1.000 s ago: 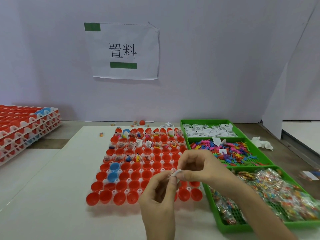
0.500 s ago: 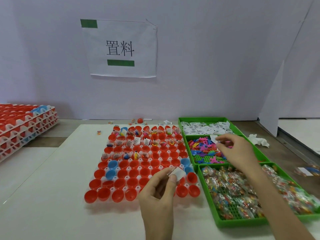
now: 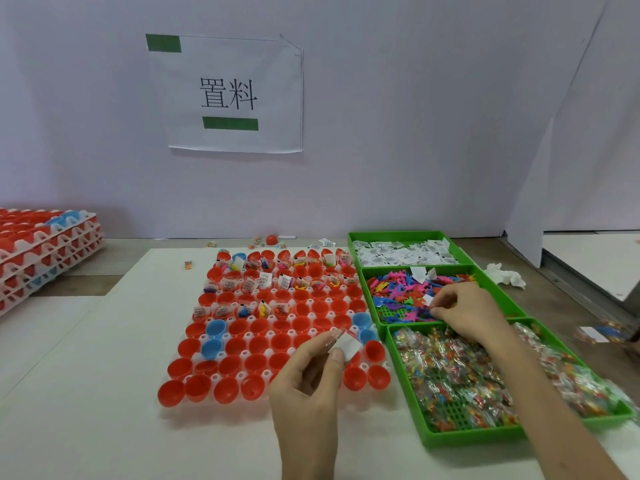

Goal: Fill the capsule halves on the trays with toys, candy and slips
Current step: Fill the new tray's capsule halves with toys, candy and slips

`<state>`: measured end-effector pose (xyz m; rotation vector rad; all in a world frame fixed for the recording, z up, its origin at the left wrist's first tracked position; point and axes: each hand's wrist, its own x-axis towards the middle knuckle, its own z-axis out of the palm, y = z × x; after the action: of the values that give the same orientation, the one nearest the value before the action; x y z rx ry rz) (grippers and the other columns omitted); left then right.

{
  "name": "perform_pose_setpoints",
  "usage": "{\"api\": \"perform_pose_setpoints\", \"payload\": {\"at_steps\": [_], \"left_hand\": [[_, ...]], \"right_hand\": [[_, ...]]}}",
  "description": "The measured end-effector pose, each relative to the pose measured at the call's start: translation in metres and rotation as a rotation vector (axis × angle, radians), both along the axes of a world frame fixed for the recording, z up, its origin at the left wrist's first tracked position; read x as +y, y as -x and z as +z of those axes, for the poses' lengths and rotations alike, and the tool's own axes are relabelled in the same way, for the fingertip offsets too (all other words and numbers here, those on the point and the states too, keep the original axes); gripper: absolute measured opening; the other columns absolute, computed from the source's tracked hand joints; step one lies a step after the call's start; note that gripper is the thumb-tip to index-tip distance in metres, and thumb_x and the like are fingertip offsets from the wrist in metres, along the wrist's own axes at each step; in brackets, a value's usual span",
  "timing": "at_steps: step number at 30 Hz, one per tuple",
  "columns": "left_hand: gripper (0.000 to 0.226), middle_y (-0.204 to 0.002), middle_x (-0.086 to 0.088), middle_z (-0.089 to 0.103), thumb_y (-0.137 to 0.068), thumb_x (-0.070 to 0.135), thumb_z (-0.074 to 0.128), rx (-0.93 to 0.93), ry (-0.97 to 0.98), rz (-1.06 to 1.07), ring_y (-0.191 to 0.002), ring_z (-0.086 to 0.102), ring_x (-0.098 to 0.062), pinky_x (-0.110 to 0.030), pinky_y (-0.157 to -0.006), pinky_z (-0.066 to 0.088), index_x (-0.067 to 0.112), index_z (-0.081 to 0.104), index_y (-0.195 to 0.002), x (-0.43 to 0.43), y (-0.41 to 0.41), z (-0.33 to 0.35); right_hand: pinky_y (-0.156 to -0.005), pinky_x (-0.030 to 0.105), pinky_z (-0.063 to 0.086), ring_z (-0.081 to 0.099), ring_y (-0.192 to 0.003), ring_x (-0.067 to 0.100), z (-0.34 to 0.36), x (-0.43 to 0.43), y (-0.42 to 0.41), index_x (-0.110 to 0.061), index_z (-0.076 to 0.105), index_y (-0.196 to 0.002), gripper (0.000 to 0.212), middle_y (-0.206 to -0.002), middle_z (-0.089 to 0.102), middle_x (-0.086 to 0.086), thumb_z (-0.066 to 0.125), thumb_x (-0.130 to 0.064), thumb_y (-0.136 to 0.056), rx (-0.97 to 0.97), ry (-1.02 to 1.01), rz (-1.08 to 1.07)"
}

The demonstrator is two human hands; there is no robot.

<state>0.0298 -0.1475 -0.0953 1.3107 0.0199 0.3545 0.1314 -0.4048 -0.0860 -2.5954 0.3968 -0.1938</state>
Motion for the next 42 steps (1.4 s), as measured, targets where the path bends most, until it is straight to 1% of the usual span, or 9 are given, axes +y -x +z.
{"api": "perform_pose_setpoints", "payload": {"at_steps": [4,11,16,18,22,29,33,38,42], "left_hand": [[0.045,-0.088,0.004,0.079,-0.085,-0.004,0.072,0.007,0.014,-0.009,-0.084,0.074,-0.013,-0.016,-0.070,0.058,0.040,0.080,-0.080,0.000,-0.001,-0.002],[0.034,-0.088,0.004,0.079,-0.086,-0.004,0.070,0.025,0.016,-0.018,-0.084,0.075,-0.014,-0.022,-0.075,0.060,0.027,0.078,-0.093,0.001,-0.002,-0.004],[0.033,-0.087,0.003,0.079,-0.086,-0.005,0.070,0.030,0.034,-0.018,-0.083,0.075,-0.015,-0.020,-0.071,0.060,0.027,0.078,-0.093,0.000,-0.002,-0.004],[0.033,-0.087,0.003,0.079,-0.086,-0.005,0.070,0.032,0.046,-0.019,-0.082,0.075,-0.015,-0.018,-0.069,0.059,0.027,0.078,-0.091,0.000,-0.002,-0.003],[0.036,-0.086,0.004,0.078,-0.086,-0.004,0.070,0.040,0.055,-0.012,-0.081,0.075,-0.014,-0.017,-0.066,0.058,0.031,0.078,-0.088,-0.001,-0.001,-0.003],[0.050,-0.086,0.007,0.078,-0.086,-0.001,0.070,0.037,0.051,0.001,-0.082,0.074,-0.011,-0.017,-0.066,0.057,0.048,0.078,-0.083,-0.001,-0.001,0.001],[0.049,-0.087,0.007,0.078,-0.087,-0.001,0.070,0.035,0.049,-0.002,-0.082,0.074,-0.010,-0.016,-0.066,0.057,0.047,0.079,-0.083,0.000,-0.001,0.000],[0.047,-0.086,0.006,0.078,-0.087,0.000,0.070,0.033,0.061,-0.007,-0.081,0.074,-0.011,-0.015,-0.064,0.056,0.046,0.079,-0.084,0.000,-0.001,0.000],[0.045,-0.086,0.005,0.078,-0.087,0.000,0.070,0.032,0.066,-0.013,-0.081,0.074,-0.012,-0.015,-0.063,0.056,0.043,0.080,-0.083,0.001,-0.001,-0.001]], "right_hand": [[-0.059,0.016,0.040,0.058,-0.078,0.001,0.001,0.000,0.002,-0.029,0.069,-0.075,0.023,-0.084,0.067,-0.010,0.075,-0.011,-0.087,-0.056,-0.056,0.004],[-0.065,0.026,0.050,0.062,-0.081,0.010,0.009,0.001,0.007,-0.028,0.071,-0.082,0.024,-0.087,0.069,-0.005,0.072,-0.004,-0.087,-0.237,-0.208,-0.040],[-0.095,0.037,0.048,0.060,-0.108,0.019,0.007,-0.004,0.007,-0.024,0.068,-0.121,0.034,-0.124,0.066,0.000,0.075,-0.020,-0.089,0.019,-0.006,-0.056],[-0.090,0.029,0.046,0.058,-0.099,0.015,0.007,-0.002,0.007,-0.020,0.070,-0.117,0.029,-0.120,0.068,0.001,0.074,-0.017,-0.089,0.027,-0.036,-0.021],[-0.060,0.017,0.040,0.060,-0.078,0.007,0.009,0.001,0.008,-0.021,0.076,-0.095,0.019,-0.087,0.069,-0.003,0.076,-0.005,-0.085,-0.113,-0.129,-0.016],[-0.072,0.025,0.047,0.069,-0.071,0.003,0.018,0.007,0.014,-0.025,0.075,-0.082,0.020,-0.076,0.073,-0.008,0.078,-0.005,-0.082,-0.306,-0.396,0.054],[-0.076,0.031,0.055,0.070,-0.080,0.017,0.019,0.008,0.015,-0.022,0.076,-0.084,0.028,-0.081,0.072,0.002,0.077,0.005,-0.079,-0.324,-0.473,0.064],[-0.059,0.019,0.054,0.067,-0.075,0.014,0.019,0.005,0.014,-0.021,0.075,-0.087,0.036,-0.081,0.070,0.004,0.074,0.013,-0.076,-0.356,-0.537,0.063],[-0.059,0.015,0.051,0.067,-0.072,0.009,0.019,0.005,0.013,-0.022,0.075,-0.088,0.035,-0.083,0.070,0.005,0.076,0.011,-0.076,-0.364,-0.576,0.066]]}}
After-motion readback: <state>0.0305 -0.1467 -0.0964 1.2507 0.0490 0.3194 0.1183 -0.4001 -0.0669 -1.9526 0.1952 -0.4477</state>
